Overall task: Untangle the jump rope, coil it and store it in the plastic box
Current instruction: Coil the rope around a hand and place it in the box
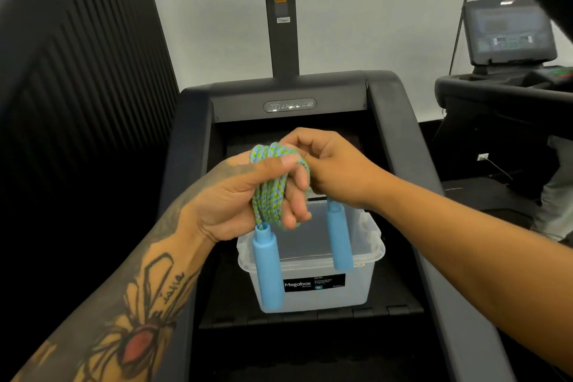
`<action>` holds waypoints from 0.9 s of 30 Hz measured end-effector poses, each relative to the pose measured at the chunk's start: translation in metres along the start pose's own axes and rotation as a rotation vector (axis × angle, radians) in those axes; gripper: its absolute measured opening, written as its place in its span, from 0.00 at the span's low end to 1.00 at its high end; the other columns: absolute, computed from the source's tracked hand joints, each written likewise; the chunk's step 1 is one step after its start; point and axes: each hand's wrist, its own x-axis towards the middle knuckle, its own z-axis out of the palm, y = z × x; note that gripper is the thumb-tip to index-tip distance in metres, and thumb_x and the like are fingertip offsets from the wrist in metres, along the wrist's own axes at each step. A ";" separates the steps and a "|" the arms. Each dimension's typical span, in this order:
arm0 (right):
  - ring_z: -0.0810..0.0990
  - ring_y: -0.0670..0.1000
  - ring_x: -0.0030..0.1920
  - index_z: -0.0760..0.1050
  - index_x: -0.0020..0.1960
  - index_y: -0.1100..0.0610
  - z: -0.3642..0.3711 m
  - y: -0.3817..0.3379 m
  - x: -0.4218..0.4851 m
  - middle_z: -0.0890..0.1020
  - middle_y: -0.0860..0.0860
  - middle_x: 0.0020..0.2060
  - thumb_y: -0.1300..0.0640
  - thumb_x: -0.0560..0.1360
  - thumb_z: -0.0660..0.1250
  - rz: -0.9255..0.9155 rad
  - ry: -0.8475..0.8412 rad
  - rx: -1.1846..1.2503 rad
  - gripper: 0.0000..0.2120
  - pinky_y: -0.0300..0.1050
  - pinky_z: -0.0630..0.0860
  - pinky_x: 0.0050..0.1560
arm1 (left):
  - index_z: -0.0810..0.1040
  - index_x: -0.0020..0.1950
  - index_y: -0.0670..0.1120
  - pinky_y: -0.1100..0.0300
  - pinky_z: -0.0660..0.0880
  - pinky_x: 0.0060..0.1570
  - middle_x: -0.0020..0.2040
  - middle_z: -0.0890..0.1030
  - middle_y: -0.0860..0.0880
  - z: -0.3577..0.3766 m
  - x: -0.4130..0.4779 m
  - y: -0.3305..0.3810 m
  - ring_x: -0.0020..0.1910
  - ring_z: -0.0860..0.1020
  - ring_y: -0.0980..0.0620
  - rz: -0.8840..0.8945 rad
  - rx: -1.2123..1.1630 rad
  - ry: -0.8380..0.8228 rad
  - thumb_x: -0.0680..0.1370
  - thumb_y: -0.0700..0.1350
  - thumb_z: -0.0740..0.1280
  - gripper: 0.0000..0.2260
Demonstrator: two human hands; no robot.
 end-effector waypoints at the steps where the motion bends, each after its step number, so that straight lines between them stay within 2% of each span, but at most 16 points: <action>1: 0.67 0.57 0.36 0.77 0.47 0.54 0.003 0.002 -0.003 0.74 0.63 0.34 0.59 0.79 0.62 0.035 -0.017 0.077 0.06 0.52 0.63 0.35 | 0.78 0.36 0.40 0.56 0.80 0.36 0.27 0.80 0.42 0.001 0.001 -0.001 0.22 0.77 0.50 0.026 -0.006 0.040 0.75 0.46 0.63 0.12; 4: 0.66 0.51 0.27 0.78 0.40 0.48 0.013 0.002 -0.015 0.74 0.55 0.27 0.61 0.80 0.59 0.133 -0.069 0.255 0.15 0.43 0.58 0.29 | 0.73 0.31 0.43 0.56 0.78 0.34 0.24 0.77 0.43 0.005 0.004 0.000 0.20 0.75 0.51 0.079 -0.035 0.092 0.75 0.45 0.62 0.14; 6: 0.67 0.47 0.24 0.79 0.41 0.52 0.016 -0.002 -0.019 0.75 0.52 0.25 0.59 0.81 0.56 0.195 -0.081 0.353 0.16 0.44 0.51 0.28 | 0.70 0.27 0.43 0.56 0.78 0.34 0.25 0.77 0.42 0.005 0.006 0.001 0.22 0.76 0.49 0.092 -0.059 0.111 0.77 0.44 0.62 0.17; 8: 0.68 0.47 0.26 0.77 0.48 0.63 0.016 -0.006 -0.021 0.74 0.54 0.29 0.56 0.81 0.54 0.233 -0.109 0.433 0.16 0.46 0.50 0.28 | 0.68 0.24 0.44 0.55 0.78 0.33 0.25 0.78 0.42 0.002 0.007 0.002 0.23 0.76 0.49 0.116 -0.058 0.141 0.75 0.42 0.62 0.19; 9: 0.68 0.48 0.27 0.76 0.49 0.65 0.016 -0.006 -0.022 0.73 0.56 0.32 0.54 0.81 0.53 0.243 -0.131 0.469 0.18 0.45 0.51 0.27 | 0.68 0.23 0.43 0.55 0.78 0.32 0.25 0.77 0.43 0.002 0.008 0.001 0.23 0.76 0.49 0.137 -0.050 0.160 0.75 0.41 0.62 0.18; 11: 0.67 0.49 0.30 0.76 0.43 0.62 0.017 -0.005 -0.022 0.71 0.57 0.34 0.47 0.82 0.50 0.260 -0.153 0.516 0.24 0.42 0.54 0.24 | 0.68 0.23 0.43 0.54 0.78 0.33 0.24 0.76 0.43 0.000 0.008 -0.001 0.21 0.73 0.50 0.173 -0.019 0.206 0.72 0.39 0.64 0.17; 13: 0.66 0.47 0.30 0.75 0.39 0.57 0.023 -0.006 -0.023 0.72 0.56 0.34 0.44 0.82 0.48 0.263 -0.115 0.446 0.26 0.40 0.56 0.25 | 0.68 0.23 0.42 0.55 0.78 0.34 0.23 0.75 0.43 -0.002 0.008 -0.005 0.19 0.71 0.50 0.196 0.009 0.250 0.67 0.36 0.66 0.13; 16: 0.67 0.43 0.29 0.71 0.40 0.57 0.031 -0.011 -0.026 0.77 0.52 0.30 0.45 0.83 0.48 0.167 -0.036 0.215 0.23 0.39 0.62 0.28 | 0.67 0.22 0.42 0.55 0.77 0.34 0.23 0.74 0.41 -0.002 0.007 -0.007 0.18 0.70 0.49 0.222 -0.011 0.210 0.61 0.37 0.64 0.08; 19: 0.74 0.39 0.26 0.66 0.38 0.59 0.034 -0.018 -0.028 0.77 0.51 0.28 0.52 0.84 0.48 0.036 -0.010 0.210 0.19 0.31 0.69 0.31 | 0.68 0.22 0.40 0.57 0.76 0.34 0.22 0.75 0.41 -0.006 0.008 -0.008 0.18 0.71 0.48 0.229 -0.074 0.148 0.60 0.37 0.64 0.07; 21: 0.77 0.41 0.29 0.66 0.40 0.59 0.033 -0.018 -0.025 0.77 0.46 0.28 0.50 0.81 0.52 -0.049 -0.001 0.217 0.16 0.34 0.73 0.36 | 0.70 0.24 0.40 0.58 0.77 0.34 0.24 0.76 0.41 -0.006 0.008 -0.008 0.19 0.73 0.48 0.236 -0.066 0.127 0.59 0.36 0.67 0.07; 25: 0.77 0.43 0.29 0.67 0.45 0.65 0.028 -0.012 -0.017 0.75 0.45 0.28 0.49 0.82 0.55 -0.069 0.104 0.054 0.18 0.38 0.75 0.36 | 0.69 0.34 0.38 0.64 0.74 0.25 0.23 0.76 0.43 -0.006 0.012 -0.008 0.19 0.73 0.50 0.202 -0.056 0.265 0.61 0.33 0.64 0.05; 27: 0.75 0.42 0.27 0.67 0.45 0.65 0.027 -0.010 -0.012 0.74 0.45 0.27 0.52 0.82 0.56 -0.059 0.166 0.023 0.16 0.36 0.74 0.33 | 0.70 0.33 0.38 0.65 0.72 0.24 0.24 0.76 0.44 -0.007 0.018 -0.010 0.20 0.73 0.51 0.189 -0.029 0.347 0.63 0.33 0.62 0.03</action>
